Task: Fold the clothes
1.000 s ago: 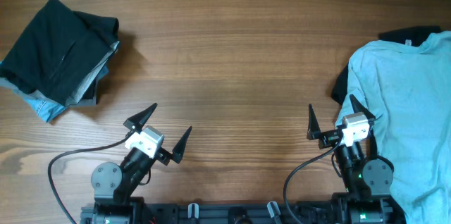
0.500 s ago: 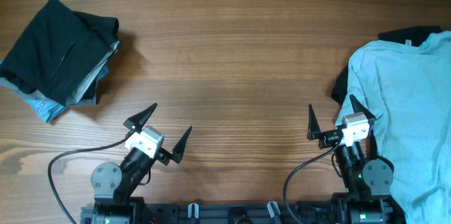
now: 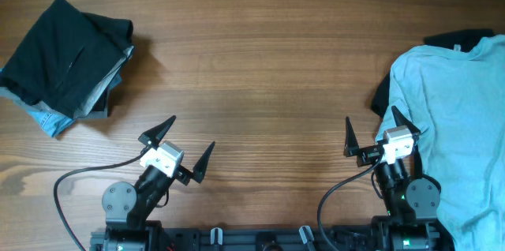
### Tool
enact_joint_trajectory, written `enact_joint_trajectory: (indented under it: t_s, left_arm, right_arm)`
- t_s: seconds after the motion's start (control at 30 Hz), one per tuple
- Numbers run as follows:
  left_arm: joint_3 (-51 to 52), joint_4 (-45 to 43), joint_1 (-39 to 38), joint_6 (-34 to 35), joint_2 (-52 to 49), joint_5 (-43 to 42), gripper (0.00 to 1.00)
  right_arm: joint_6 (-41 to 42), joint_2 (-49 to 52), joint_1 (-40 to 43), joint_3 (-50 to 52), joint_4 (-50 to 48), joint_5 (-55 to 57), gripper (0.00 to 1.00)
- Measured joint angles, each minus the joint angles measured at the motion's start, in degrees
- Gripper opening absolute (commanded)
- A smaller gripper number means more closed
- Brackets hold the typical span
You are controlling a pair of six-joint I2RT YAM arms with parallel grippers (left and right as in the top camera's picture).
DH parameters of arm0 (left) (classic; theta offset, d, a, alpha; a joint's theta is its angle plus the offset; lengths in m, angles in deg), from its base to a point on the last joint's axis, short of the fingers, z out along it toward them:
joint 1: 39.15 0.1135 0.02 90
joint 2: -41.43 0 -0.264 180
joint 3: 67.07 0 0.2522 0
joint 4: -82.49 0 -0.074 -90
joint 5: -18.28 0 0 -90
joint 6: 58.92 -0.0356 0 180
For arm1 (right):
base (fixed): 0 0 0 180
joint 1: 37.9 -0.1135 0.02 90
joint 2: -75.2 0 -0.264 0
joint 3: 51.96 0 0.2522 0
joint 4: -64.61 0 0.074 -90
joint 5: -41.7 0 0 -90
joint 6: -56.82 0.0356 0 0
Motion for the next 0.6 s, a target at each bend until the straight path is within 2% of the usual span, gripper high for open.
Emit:
enact_joint_trajectory:
  t_s: [0.53,0.6]
  left_arm:
    - [0.0,0.0,0.0,0.0,0.0,0.0,1.00]
    - [0.0,-0.3,0.0,0.0,0.0,-0.6,1.00]
  right_arm:
    - [0.0,0.0,0.0,0.0,0.0,0.0,1.00]
    - [4.6,0.0,0.0,0.0,-0.3,-1.3,1.00]
